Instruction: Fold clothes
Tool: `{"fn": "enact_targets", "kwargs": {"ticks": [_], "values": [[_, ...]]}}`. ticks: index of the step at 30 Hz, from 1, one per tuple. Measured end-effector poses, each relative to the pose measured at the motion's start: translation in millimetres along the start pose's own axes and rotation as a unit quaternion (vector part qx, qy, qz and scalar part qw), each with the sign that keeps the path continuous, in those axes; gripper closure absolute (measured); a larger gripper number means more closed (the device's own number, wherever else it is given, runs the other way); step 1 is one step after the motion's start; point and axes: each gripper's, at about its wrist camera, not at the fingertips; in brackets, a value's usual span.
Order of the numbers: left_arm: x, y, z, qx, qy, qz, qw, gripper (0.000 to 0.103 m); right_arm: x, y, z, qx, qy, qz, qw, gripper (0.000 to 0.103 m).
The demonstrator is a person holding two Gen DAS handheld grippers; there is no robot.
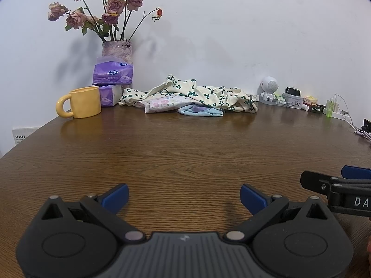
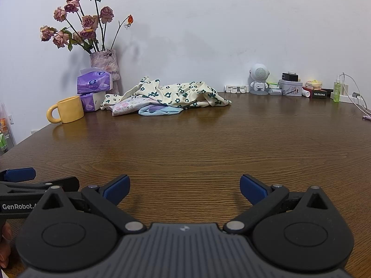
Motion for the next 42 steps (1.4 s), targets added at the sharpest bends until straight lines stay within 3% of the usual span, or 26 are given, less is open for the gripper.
{"fn": "enact_targets", "kwargs": {"ticks": [8,42], "values": [[2.2,0.8,-0.5,0.001,0.016,0.012,0.9998,0.0,-0.2,0.2,0.3,0.0,0.0,-0.001,1.0,0.0],[1.1,2.2,-0.5,0.003,0.008,0.005,0.9999,0.0,-0.8,-0.5,0.5,-0.001,-0.001,0.0,1.0,0.0]]}}
Point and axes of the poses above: each gripper's, at about its wrist camera, not at the fingertips, and x roughly the way its jaws point, z to its left, y to its underside, and after that the axes turned 8 degrees about -z, right-handed
